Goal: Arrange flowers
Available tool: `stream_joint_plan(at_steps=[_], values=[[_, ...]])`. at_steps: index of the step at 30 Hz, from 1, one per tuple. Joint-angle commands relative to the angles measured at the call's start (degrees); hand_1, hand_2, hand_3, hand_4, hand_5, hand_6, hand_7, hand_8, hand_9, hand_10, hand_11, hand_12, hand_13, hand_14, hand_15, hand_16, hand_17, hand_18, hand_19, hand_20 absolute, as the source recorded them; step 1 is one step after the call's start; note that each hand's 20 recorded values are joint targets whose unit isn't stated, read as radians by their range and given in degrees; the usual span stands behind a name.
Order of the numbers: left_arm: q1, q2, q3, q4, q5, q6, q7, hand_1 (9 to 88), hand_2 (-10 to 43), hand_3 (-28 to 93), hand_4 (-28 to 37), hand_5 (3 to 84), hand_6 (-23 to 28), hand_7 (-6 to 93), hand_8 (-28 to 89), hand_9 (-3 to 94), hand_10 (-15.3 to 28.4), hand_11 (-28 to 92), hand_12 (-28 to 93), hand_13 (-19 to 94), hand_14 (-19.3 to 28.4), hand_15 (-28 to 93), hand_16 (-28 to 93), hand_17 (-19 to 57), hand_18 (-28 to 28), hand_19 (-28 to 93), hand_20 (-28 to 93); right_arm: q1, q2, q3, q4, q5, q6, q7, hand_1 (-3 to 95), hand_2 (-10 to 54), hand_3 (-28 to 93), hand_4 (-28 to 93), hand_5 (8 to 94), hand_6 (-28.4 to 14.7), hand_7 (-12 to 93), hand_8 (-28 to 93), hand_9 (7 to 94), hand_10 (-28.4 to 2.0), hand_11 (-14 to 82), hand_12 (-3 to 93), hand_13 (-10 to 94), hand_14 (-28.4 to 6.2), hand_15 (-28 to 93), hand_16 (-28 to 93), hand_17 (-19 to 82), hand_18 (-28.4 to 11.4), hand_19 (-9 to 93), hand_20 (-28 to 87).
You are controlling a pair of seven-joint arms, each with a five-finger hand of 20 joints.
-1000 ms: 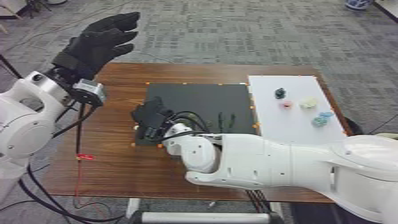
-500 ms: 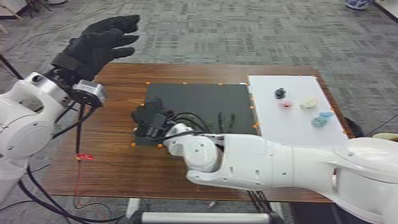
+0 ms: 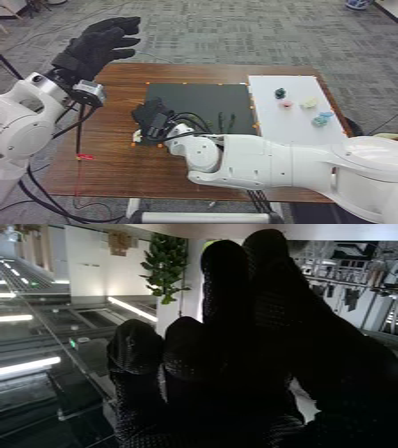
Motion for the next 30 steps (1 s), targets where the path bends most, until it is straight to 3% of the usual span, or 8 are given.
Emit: stream_joint_plan(at_steps=[1,4,7,12,15,19,23,30], values=[[1.2,-0.84,-1.59,-0.72,0.04,0.54,-0.23,28.5,1.2,63,-26.6,23.5,3.0,21.0,-9,16.0,9.7,25,22,7,11.8,48,-2,-10.4,19.8,41,12,-2.1,2.4,5.6,-4.9,-1.2,-5.2,-2.6,43.7,-8.4,86,-25,69.5,5.6,25,-6,75.7,-6.7,24.3,57.6,64,-9.3,84,45,38,-20.7,93,59],[4.2,-1.23,-4.35,-1.83,0.34,1.21,0.55,30.1,2.0,61,-27.5,23.8,3.9,23.0,-10,15.6,9.9,28,24,7,11.1,52,-2,-9.7,19.4,44,9,-3.4,5.9,8.4,-7.4,-2.7,-6.3,-1.3,40.8,-7.5,87,-25,58.7,4.4,24,-15,66.6,-8.3,32.1,55.9,62,-9.7,84,46,37,-20.7,93,59],[8.9,-2.27,-8.27,-3.20,0.66,2.20,1.07,28.5,0.0,65,-28.0,24.6,3.5,23.8,-11,16.6,9.9,29,23,8,11.5,52,-3,-9.7,19.3,44,8,-7.1,12.0,15.0,-12.3,-2.6,-8.2,-0.2,30.7,-4.7,89,-26,52.4,2.1,24,-15,57.2,-11.3,41.9,36.5,60,-10.2,84,44,36,-20.7,93,57],[17.7,-5.14,-14.10,-5.33,0.83,3.89,1.12,24.7,-3.7,72,-28.2,24.4,0.8,22.8,-12,17.1,8.6,24,19,8,11.6,46,-6,-10.2,18.5,41,9,-15.5,24.5,25.9,-18.2,-2.5,-1.9,1.8,25.0,-7.6,85,-28,49.1,-0.8,23,-14,52.3,-12.3,35.4,26.9,58,-10.7,83,38,35,-20.6,93,56],[24.4,-8.19,-17.75,-7.48,0.87,4.34,1.21,24.4,-3.8,73,-28.3,23.8,0.8,21.9,-11,16.5,8.5,23,19,8,11.7,44,-6,-10.4,18.7,40,10,-21.8,31.4,32.6,-20.7,-2.5,0.6,4.1,24.3,-8.9,85,-28,47.0,-2.0,23,-13,49.9,-12.8,29.8,24.3,56,-10.9,82,36,34,-20.6,91,55],[29.8,-11.48,-19.86,-9.19,0.99,5.54,1.82,25.2,-3.5,71,-28.1,23.3,1.0,21.0,-11,16.2,8.8,23,19,8,12.0,44,-5,-10.5,18.8,40,11,-29.9,37.4,40.7,-19.7,-6.1,5.5,8.3,24.7,-9.5,84,-28,45.3,-2.7,22,-13,47.8,-12.8,24.1,22.1,54,-11.0,81,34,33,-20.5,90,55],[32.9,-13.11,-21.63,-10.12,1.05,6.10,2.33,25.5,-3.2,70,-27.7,23.3,1.0,20.7,-10,16.2,9.0,23,19,7,12.3,44,-5,-10.6,19.0,40,11,-35.8,39.7,47.7,-17.2,-7.3,5.9,13.0,26.8,-9.5,83,-28,45.0,-2.6,23,-12,48.4,-12.8,22.1,21.0,54,-10.5,81,33,33,-20.3,89,54],[32.8,-13.59,-21.51,-10.24,1.17,5.82,2.52,25.8,-2.7,70,-27.1,23.3,1.3,20.3,-10,16.2,9.1,22,19,7,12.5,44,-5,-10.6,19.1,39,11,-45.4,40.7,60.4,-18.6,-3.5,-9.9,23.8,33.7,-9.5,76,-28,41.3,-4.7,19,-11,46.5,-14.6,15.9,18.9,53,-11.4,81,32,32,-21.1,88,55]])
